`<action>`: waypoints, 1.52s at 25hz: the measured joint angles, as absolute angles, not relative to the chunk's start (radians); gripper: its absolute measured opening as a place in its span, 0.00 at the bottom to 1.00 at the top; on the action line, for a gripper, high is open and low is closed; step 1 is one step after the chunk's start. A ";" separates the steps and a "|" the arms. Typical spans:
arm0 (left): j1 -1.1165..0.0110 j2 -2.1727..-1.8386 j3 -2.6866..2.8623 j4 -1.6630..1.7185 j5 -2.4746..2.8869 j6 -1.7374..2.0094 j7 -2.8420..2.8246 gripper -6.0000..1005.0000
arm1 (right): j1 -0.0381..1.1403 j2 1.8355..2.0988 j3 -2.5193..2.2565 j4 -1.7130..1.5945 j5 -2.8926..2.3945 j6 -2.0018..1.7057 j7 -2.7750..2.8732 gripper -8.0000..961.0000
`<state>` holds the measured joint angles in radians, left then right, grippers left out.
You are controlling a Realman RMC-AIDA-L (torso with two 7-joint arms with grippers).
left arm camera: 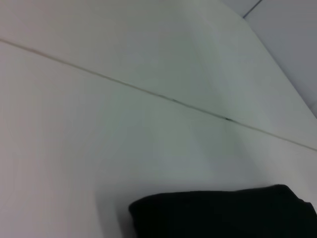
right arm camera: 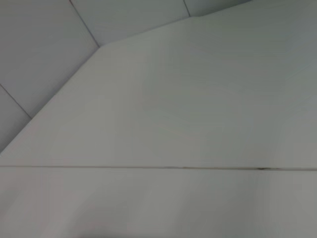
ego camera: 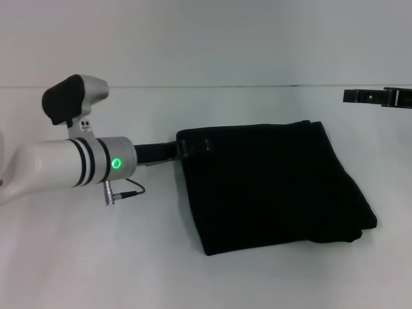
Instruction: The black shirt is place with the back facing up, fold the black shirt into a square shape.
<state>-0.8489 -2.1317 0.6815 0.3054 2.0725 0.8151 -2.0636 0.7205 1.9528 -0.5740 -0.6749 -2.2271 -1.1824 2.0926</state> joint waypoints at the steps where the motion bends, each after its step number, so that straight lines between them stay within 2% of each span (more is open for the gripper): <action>1: -0.852 -2.132 0.686 0.304 2.073 0.815 -2.064 0.91 | 0.721 1.953 -0.574 -0.675 -2.228 -1.181 2.093 0.96; 8: -0.869 -2.136 0.702 0.299 2.073 0.816 -2.064 0.91 | 0.717 1.953 -0.575 -0.675 -2.230 -1.174 2.091 0.96; 19: -0.882 -2.146 0.733 0.309 2.073 0.804 -2.055 0.72 | 0.710 1.953 -0.577 -0.674 -2.232 -1.173 2.089 0.96; 24: -0.899 -2.142 0.733 0.310 2.073 0.804 -2.056 0.47 | 0.710 1.953 -0.578 -0.672 -2.232 -1.161 2.084 0.96; 35: -0.944 -2.120 0.733 0.316 2.073 0.799 -2.062 0.05 | 0.720 1.957 -0.583 -0.641 -2.232 -1.132 2.053 0.96; 38: -0.959 -2.115 0.733 0.317 2.073 0.799 -2.063 0.05 | 0.721 1.957 -0.583 -0.636 -2.231 -1.131 2.048 0.96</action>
